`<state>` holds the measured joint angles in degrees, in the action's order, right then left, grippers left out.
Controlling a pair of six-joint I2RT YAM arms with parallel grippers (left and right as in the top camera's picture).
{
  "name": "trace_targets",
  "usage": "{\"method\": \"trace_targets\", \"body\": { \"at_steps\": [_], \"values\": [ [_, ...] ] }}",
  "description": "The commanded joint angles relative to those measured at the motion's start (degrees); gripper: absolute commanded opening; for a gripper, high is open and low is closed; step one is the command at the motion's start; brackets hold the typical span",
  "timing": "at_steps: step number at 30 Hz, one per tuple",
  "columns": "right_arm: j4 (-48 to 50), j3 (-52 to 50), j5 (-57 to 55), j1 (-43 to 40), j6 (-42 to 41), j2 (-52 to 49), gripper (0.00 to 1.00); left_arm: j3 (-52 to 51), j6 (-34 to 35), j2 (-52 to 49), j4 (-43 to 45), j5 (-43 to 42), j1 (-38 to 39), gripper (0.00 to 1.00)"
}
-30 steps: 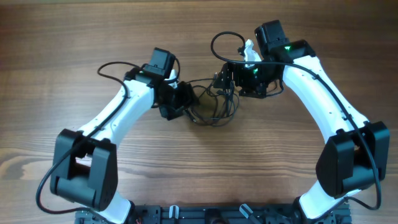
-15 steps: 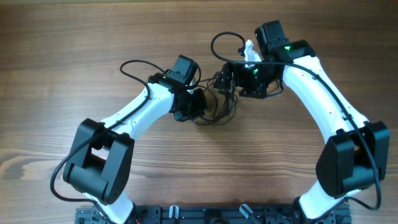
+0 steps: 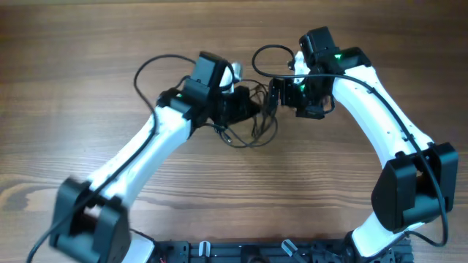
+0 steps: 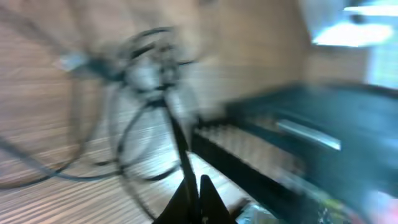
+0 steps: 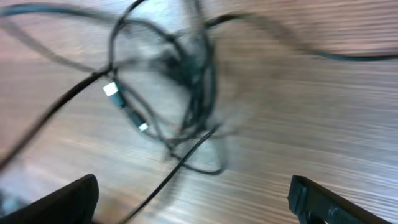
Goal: Untangle cables
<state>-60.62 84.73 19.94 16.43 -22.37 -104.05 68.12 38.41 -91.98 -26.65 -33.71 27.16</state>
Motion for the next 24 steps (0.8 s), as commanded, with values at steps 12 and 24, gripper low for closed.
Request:
{"method": "trace_targets", "body": {
  "at_steps": [12, 24],
  "values": [
    [11.65, -13.51, -3.3, 0.13, -5.11, -0.68, 1.0, 0.52, 2.8, 21.79, 4.63, -3.76, -0.37, 0.04],
    [8.87, -15.45, -7.45, -3.19, -7.74, -0.74, 1.0, 0.52, 5.62, 30.27, -7.04, -3.76, -17.73, 0.04]
  ]
}}
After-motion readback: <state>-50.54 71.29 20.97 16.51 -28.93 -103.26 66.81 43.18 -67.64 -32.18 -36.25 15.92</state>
